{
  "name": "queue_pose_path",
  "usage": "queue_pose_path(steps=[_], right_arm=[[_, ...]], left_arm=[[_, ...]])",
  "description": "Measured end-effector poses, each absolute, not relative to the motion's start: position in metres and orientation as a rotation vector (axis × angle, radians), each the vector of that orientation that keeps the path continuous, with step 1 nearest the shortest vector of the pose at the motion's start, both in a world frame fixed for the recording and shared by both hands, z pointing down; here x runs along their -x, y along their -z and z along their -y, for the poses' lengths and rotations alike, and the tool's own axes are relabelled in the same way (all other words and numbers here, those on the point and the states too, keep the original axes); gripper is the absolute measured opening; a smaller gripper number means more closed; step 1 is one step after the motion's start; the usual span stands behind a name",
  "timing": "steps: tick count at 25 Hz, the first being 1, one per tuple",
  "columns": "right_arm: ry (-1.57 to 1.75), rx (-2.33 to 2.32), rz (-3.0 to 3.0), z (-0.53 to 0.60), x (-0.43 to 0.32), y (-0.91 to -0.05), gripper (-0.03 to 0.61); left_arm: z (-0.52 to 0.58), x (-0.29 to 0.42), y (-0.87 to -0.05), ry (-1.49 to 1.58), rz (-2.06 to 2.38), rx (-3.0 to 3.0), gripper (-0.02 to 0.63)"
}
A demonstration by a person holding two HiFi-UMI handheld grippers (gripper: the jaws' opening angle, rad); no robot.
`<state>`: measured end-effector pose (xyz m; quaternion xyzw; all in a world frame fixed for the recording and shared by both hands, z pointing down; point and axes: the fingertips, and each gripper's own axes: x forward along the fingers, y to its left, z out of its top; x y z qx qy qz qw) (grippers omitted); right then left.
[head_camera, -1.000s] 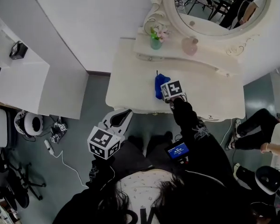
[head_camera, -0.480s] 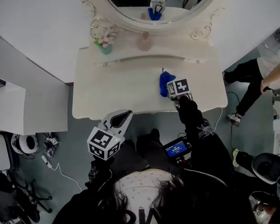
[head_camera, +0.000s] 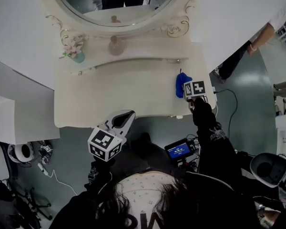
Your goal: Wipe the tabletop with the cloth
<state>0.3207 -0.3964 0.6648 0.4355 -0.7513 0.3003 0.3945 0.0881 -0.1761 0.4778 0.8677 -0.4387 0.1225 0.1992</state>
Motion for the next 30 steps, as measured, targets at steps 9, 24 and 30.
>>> queue_pose_path(steps=[9,24,30], right_arm=[[-0.809,-1.297,1.737,0.418,-0.489,-0.666,0.061],[-0.923,-1.505,1.517,0.383,-0.616,-0.674,0.061],[-0.889,-1.475,1.751,0.398,-0.558,-0.626,0.061]], left_arm=[[0.193,-0.123,-0.479,-0.386,1.242,-2.416,0.000],[0.211,-0.139,-0.485,-0.425,1.205,-2.412,0.000],[0.214,-0.156,-0.485,-0.411,1.124,-2.451,0.000]])
